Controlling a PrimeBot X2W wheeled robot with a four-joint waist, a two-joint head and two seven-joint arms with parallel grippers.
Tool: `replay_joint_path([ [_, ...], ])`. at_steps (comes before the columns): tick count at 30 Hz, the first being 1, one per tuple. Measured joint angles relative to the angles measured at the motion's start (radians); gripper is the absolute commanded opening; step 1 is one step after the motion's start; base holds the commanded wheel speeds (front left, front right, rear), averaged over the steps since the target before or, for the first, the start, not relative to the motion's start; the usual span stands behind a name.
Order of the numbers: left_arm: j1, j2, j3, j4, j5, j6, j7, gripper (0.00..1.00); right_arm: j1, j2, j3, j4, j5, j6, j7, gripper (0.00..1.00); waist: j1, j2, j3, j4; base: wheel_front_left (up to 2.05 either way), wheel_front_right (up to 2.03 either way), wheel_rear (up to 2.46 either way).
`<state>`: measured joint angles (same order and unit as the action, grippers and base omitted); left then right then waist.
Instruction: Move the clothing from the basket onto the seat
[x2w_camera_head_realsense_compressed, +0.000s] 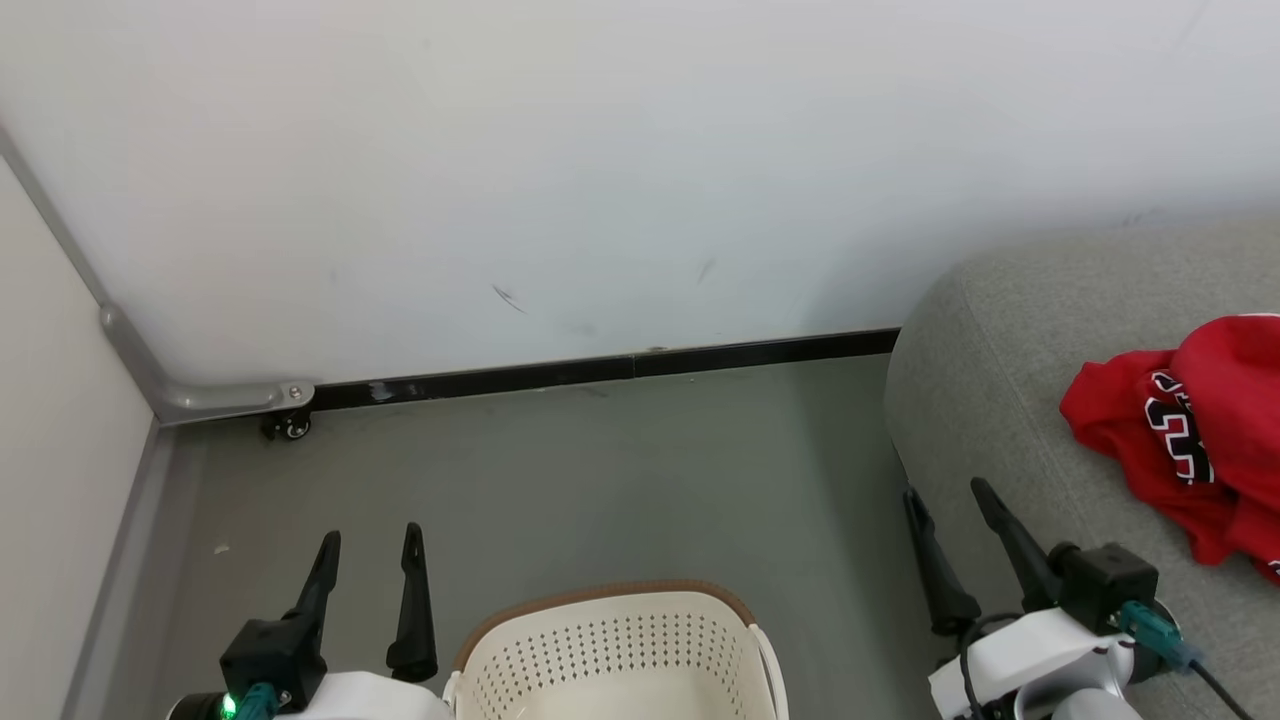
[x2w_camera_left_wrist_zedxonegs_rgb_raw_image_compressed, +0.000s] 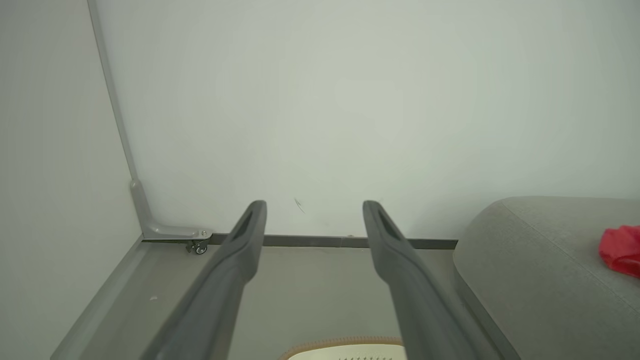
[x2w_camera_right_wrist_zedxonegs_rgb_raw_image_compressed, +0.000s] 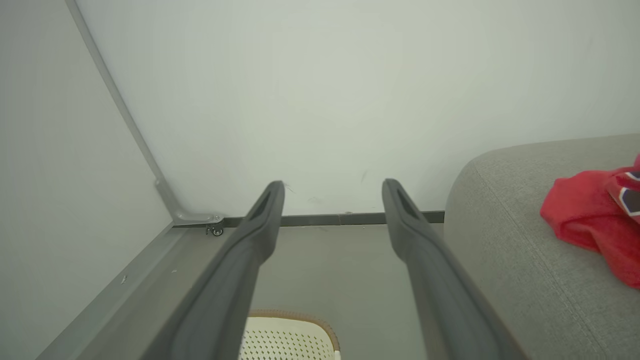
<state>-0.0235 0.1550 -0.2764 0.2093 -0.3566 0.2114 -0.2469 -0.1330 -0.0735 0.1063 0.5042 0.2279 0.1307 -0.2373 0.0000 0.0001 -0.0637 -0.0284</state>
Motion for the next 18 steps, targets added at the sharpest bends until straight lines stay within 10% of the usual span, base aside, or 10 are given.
replay_joint_path([
  [18,0.023,0.000,-0.005,-0.001,0.038,0.003,0.000,1.00,0.097,0.022,-0.043,-0.095,-0.053,0.000,0.059,1.00,0.0000,0.0000,-0.035,0.027,0.00,0.00,0.00],
])
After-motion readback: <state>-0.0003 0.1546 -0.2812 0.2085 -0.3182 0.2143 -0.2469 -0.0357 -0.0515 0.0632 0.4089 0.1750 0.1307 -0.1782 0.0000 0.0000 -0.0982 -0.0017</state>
